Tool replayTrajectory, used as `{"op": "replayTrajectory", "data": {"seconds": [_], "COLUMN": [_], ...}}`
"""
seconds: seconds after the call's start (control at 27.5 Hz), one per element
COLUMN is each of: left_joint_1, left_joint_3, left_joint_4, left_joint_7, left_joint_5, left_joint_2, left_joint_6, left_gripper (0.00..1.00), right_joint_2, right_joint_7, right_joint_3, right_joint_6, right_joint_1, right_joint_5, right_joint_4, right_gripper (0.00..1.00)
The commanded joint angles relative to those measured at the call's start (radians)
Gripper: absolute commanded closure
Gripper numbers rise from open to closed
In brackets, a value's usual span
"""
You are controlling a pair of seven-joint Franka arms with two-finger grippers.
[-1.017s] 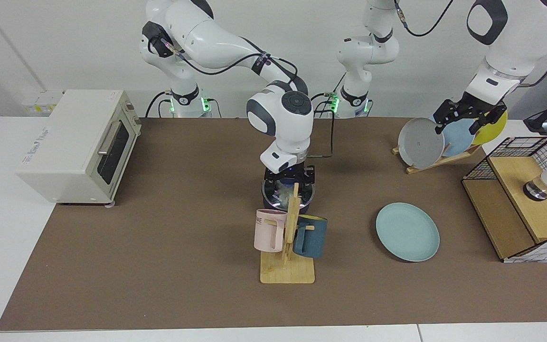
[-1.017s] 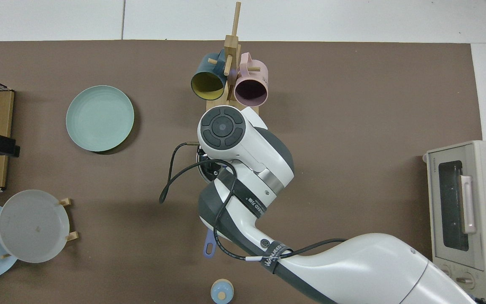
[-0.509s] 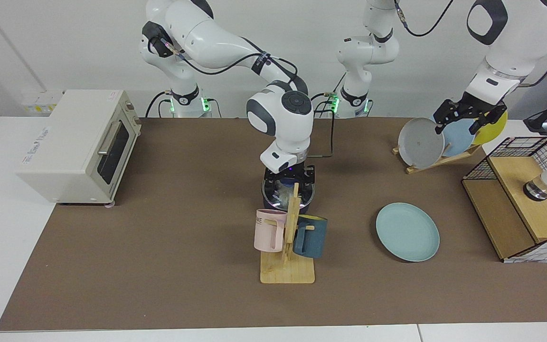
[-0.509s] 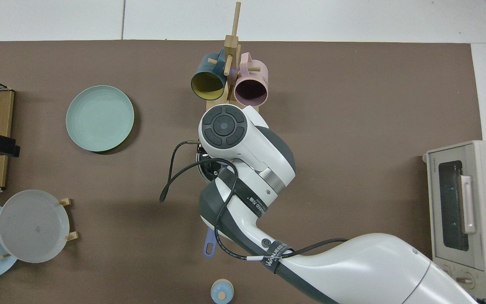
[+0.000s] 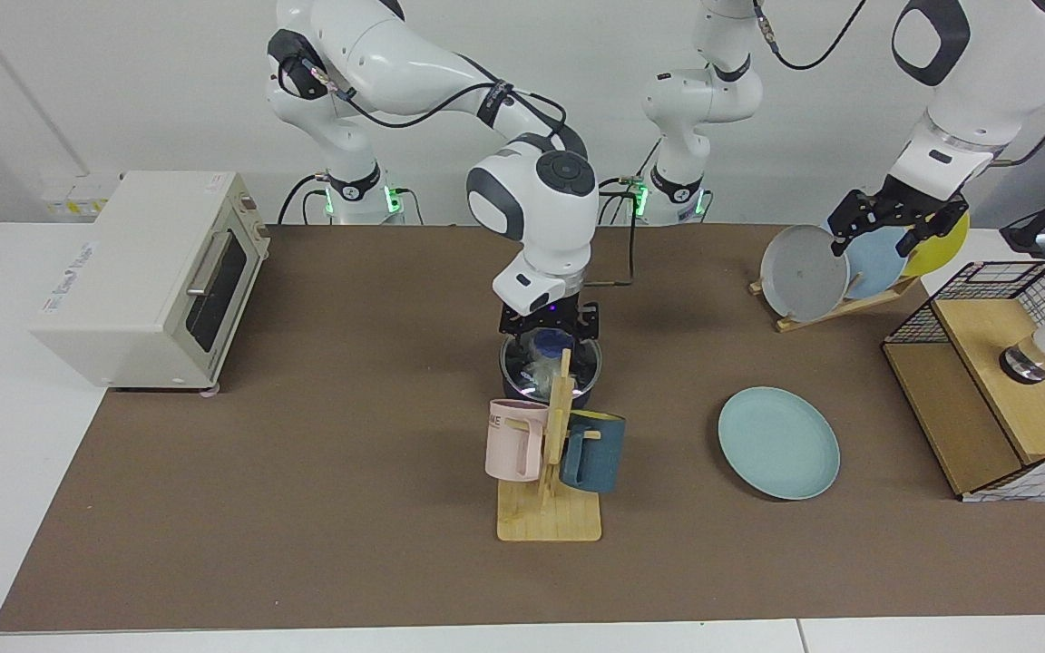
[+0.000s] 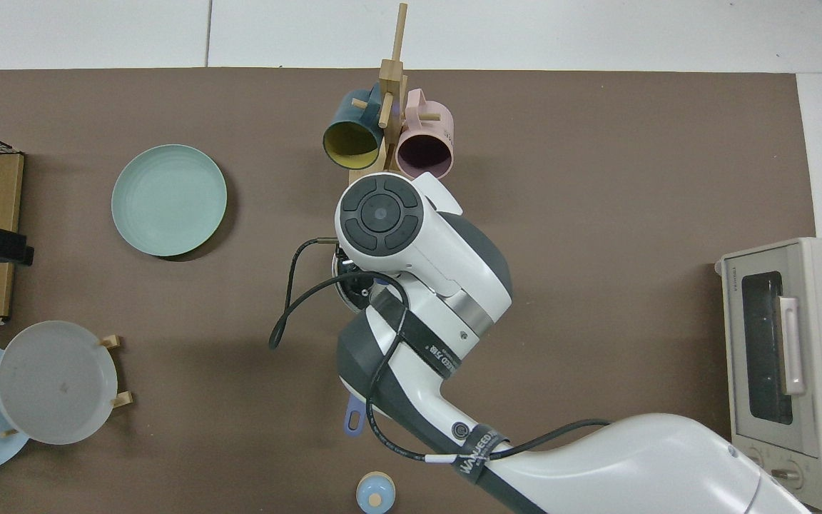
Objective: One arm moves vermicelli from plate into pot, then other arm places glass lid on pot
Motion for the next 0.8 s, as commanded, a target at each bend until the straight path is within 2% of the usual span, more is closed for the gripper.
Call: {"op": "replayTrajectory", "data": {"seconds": [0.0, 0.11, 0.33, 0.47, 0.58, 0.69, 0.76], "left_joint_1": [-0.006, -0.006, -0.004, -0.004, -0.004, -0.004, -0.004], "left_joint_3": [0.000, 0.000, 0.000, 0.000, 0.000, 0.000, 0.000], "left_joint_4": [-0.027, -0.027, -0.027, -0.027, -0.027, -0.027, -0.027], "left_joint_7": [-0.003, -0.003, -0.003, -0.003, -0.003, -0.003, -0.003], "left_joint_5": [0.014, 0.014, 0.014, 0.014, 0.014, 0.014, 0.014], "left_joint_2": [-0.023, -0.023, -0.023, -0.023, -0.023, -0.023, -0.023], "left_joint_6": [0.013, 0.013, 0.013, 0.013, 0.013, 0.013, 0.013], "left_gripper": [0.00, 0.00, 0.00, 0.00, 0.00, 0.00, 0.00], "right_joint_2": [-0.059, -0.097, -0.177, -0.243, -0.294, -0.341, -0.367], "right_joint_7": [-0.036, -0.068, -0.128, -0.189, -0.286, -0.375, -0.407], "right_joint_3": [0.027, 0.025, 0.020, -0.001, -0.058, -0.154, -0.202], "right_joint_6": [-0.042, -0.062, -0.068, -0.090, -0.111, -0.125, -0.127], "right_joint_1": [-0.034, -0.048, -0.123, -0.148, -0.151, -0.137, -0.130], "right_joint_5": [-0.007, 0.011, 0.103, 0.113, 0.136, 0.223, 0.252], "right_joint_4": [-0.010, -0.011, -0.034, -0.086, -0.120, -0.143, -0.161], "right_gripper": [0.00, 0.00, 0.00, 0.00, 0.00, 0.00, 0.00]}}
